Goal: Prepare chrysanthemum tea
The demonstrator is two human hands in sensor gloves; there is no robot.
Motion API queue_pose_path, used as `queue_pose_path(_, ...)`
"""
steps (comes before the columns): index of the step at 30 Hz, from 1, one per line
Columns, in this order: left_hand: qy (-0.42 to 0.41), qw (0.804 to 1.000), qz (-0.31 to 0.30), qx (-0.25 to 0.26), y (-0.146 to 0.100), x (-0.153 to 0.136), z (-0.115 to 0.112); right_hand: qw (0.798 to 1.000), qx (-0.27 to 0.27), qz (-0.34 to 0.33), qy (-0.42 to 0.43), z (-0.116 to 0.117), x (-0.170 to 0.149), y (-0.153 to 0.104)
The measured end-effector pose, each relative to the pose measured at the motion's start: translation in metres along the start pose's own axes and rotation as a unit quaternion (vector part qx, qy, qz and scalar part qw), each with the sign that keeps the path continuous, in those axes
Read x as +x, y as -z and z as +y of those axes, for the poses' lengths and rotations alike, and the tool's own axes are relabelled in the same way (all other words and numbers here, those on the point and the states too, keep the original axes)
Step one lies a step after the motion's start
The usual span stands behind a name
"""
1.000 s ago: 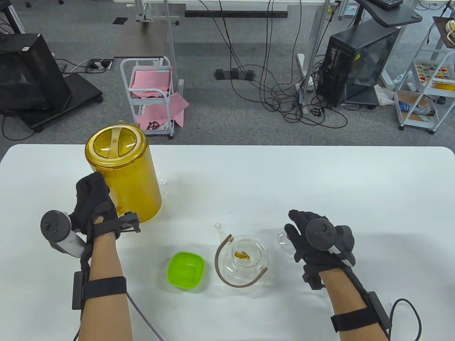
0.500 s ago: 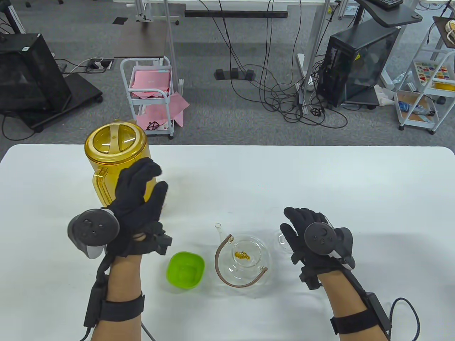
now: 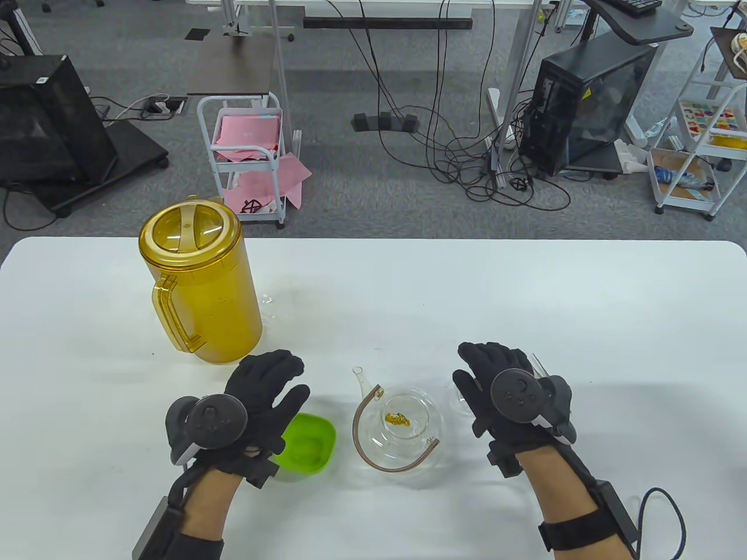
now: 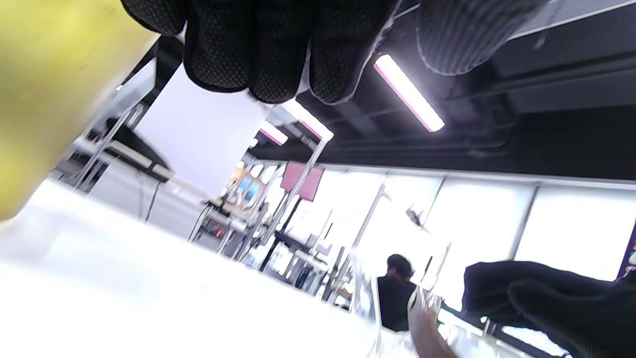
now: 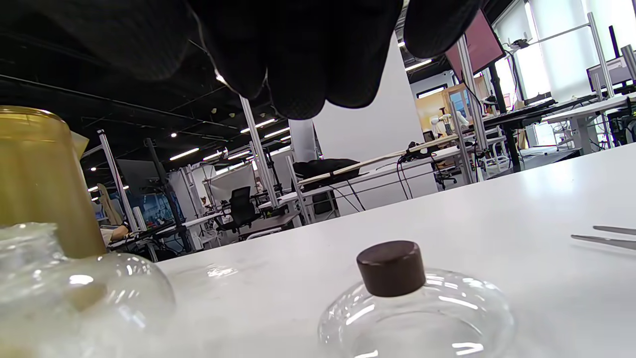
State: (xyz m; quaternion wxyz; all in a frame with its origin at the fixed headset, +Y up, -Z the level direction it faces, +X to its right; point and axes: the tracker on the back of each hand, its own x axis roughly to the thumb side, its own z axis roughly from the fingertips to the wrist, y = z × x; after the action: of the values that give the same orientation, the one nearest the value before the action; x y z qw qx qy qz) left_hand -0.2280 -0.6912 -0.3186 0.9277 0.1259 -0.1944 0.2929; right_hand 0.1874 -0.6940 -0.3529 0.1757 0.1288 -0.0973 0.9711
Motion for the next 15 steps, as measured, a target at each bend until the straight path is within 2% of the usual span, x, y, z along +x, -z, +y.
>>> queue_pose_path(10,0.011,1.000,-0.003,-0.007,0.000,0.005,-0.012,1.000,-0.001,0.020,-0.006,0.000,-0.007,0.000)
queue_pose_path(13,0.009,1.000,0.001,-0.021,0.000,0.006,-0.015,0.999,0.001,0.050,-0.012,0.004,-0.017,0.003)
queue_pose_path(15,0.008,1.000,-0.002,-0.016,0.000,0.008,-0.016,0.996,0.024,0.083,-0.023,0.011,-0.028,0.006)
